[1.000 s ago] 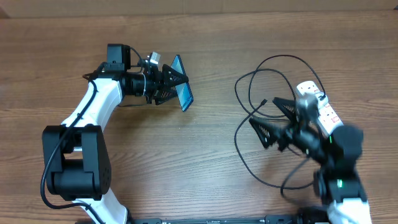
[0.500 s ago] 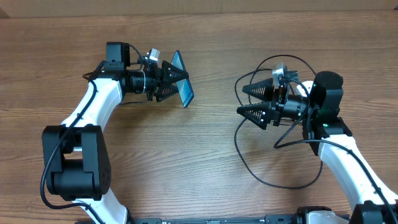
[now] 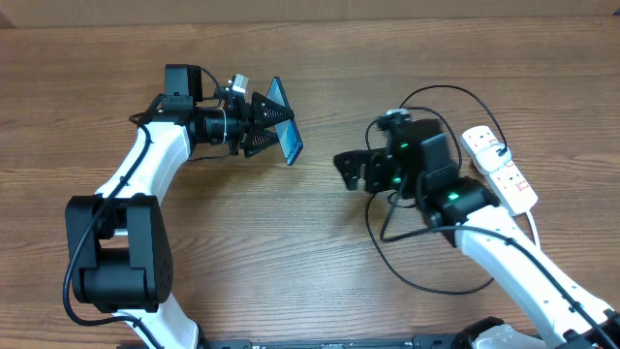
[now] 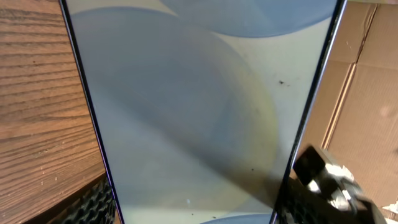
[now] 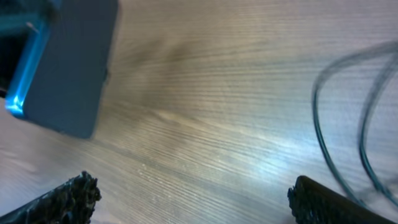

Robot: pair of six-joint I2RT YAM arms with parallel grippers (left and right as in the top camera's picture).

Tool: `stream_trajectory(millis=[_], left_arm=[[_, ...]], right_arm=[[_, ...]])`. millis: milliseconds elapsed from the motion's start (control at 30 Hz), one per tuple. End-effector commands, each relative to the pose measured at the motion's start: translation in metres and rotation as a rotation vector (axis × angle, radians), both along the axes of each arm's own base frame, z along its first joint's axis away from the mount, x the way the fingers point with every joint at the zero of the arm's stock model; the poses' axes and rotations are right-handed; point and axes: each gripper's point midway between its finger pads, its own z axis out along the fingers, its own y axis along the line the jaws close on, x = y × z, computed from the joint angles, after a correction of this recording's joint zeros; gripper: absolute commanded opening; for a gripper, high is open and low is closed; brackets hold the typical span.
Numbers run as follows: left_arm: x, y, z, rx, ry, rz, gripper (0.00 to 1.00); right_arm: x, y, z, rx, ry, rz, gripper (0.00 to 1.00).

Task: Plug charger to phone and switch on socket
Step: 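Move the right gripper toward the phone held by the left gripper, then grasp the phone's bottom edge with the right gripper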

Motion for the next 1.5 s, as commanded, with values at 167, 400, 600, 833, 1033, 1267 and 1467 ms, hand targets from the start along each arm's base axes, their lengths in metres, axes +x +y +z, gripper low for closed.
stream_trajectory(millis=[167, 400, 600, 833, 1033, 1267, 1467], left_arm=[[0.005, 0.002, 0.014, -0.052, -0.005, -0.004, 0.68], [0.005, 0.002, 0.014, -0.052, -0.005, -0.003, 0.68], [0.006, 0.001, 0.018, -0.068, -0.024, -0.013, 0.68], [0.005, 0.0, 0.021, -0.085, -0.009, -0.015, 0.68], [0.004, -0.001, 0.023, -0.102, 0.008, -0.018, 0.68], [0.001, -0.002, 0.027, -0.128, 0.021, -0.029, 0.68], [0.001, -0.003, 0.028, -0.135, 0.034, -0.028, 0.68]], right_arm=[[-0.038, 0.043, 0.021, -0.09, -0.122, -0.283, 1.0], [-0.037, 0.048, 0.042, -0.039, -0.317, -0.446, 1.0], [-0.02, 0.089, 0.039, -0.034, -0.379, -0.247, 1.0], [-0.014, 0.1, 0.027, -0.04, -0.376, -0.197, 1.0], [-0.003, 0.115, 0.021, -0.102, -0.443, -0.039, 0.98], [0.014, 0.11, 0.024, -0.09, -0.479, -0.068, 0.94], [0.023, 0.118, 0.019, -0.057, -0.501, -0.077, 0.87]])
